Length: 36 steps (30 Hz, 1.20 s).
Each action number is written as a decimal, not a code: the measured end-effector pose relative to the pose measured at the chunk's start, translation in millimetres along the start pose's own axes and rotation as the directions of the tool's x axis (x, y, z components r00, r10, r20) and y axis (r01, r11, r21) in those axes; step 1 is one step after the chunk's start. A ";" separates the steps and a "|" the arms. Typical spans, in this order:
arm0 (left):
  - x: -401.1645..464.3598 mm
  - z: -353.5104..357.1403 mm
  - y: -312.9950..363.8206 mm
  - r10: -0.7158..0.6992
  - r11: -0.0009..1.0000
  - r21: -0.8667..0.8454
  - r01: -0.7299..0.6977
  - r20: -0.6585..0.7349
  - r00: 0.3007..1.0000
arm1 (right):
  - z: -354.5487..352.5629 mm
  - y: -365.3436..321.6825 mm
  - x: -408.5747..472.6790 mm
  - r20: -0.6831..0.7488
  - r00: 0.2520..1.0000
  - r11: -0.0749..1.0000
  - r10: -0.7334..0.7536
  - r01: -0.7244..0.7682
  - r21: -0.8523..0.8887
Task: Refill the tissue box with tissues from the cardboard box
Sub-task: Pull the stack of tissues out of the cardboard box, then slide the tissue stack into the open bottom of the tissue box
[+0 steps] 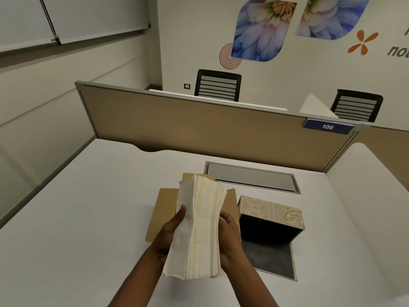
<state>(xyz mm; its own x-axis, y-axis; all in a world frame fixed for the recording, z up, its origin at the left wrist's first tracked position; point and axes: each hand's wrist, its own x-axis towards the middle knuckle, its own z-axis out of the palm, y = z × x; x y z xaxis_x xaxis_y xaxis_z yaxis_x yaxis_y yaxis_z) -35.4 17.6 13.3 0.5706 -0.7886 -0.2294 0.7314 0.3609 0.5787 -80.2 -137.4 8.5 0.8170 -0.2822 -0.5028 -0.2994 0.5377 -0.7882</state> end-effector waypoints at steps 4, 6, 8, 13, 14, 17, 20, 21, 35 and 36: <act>-1.0 -5.0 0.6 0.024 0.999 -0.037 -0.025 -0.018 1.000 | -12.6 -4.7 -3.9 0.049 0.997 0.989 0.054 -0.060 0.132; -1.5 -3.1 1.7 0.013 0.996 -0.090 -0.014 -0.010 1.000 | -14.3 -3.8 -6.2 -0.026 0.995 0.987 -0.101 0.097 -0.131; -0.5 -1.3 1.1 0.003 0.997 -0.081 -0.003 0.000 1.000 | -11.5 -0.7 -8.7 -0.065 0.974 0.929 -0.217 0.186 -0.320; 5.0 3.7 -5.1 0.011 1.000 -0.014 -0.011 -0.003 1.000 | -9.9 1.2 -15.2 -0.056 0.962 0.888 -0.267 0.223 -0.403; 6.0 4.1 -6.1 0.009 1.000 -0.004 -0.009 -0.028 1.000 | -10.5 0.5 -16.7 -0.041 0.965 0.893 -0.259 0.223 -0.391; 7.6 4.4 -10.9 0.030 0.993 0.120 -0.015 -0.126 0.992 | -11.1 -3.1 -22.9 -0.052 0.984 0.958 -0.172 0.155 -0.242; 10.0 9.9 -16.2 0.149 0.931 0.364 -0.040 -0.278 0.949 | -12.6 -6.0 -29.5 -0.006 1.000 1.000 -0.021 0.021 -0.010; 10.6 13.6 -17.2 0.203 0.900 0.433 -0.053 -0.307 0.930 | -12.4 -6.3 -30.8 0.039 0.999 0.999 0.010 -0.011 0.030; 12.1 31.2 -29.9 0.379 0.703 0.710 -0.022 -0.349 0.857 | -25.6 -4.5 -34.9 0.129 0.989 0.971 -0.075 0.102 -0.218; 12.2 32.7 -30.2 0.367 0.713 0.701 -0.024 -0.343 0.865 | -28.0 -3.3 -34.7 0.126 0.989 0.974 -0.075 0.100 -0.205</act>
<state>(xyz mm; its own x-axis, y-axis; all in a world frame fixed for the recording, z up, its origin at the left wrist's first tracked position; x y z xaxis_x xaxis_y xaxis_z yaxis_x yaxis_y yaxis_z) -62.7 -19.2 18.6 0.8897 -0.3790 -0.2544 0.2454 -0.0727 0.9667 -121.3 -151.6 18.6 0.8927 -0.2196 -0.3936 -0.3109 0.3323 -0.8905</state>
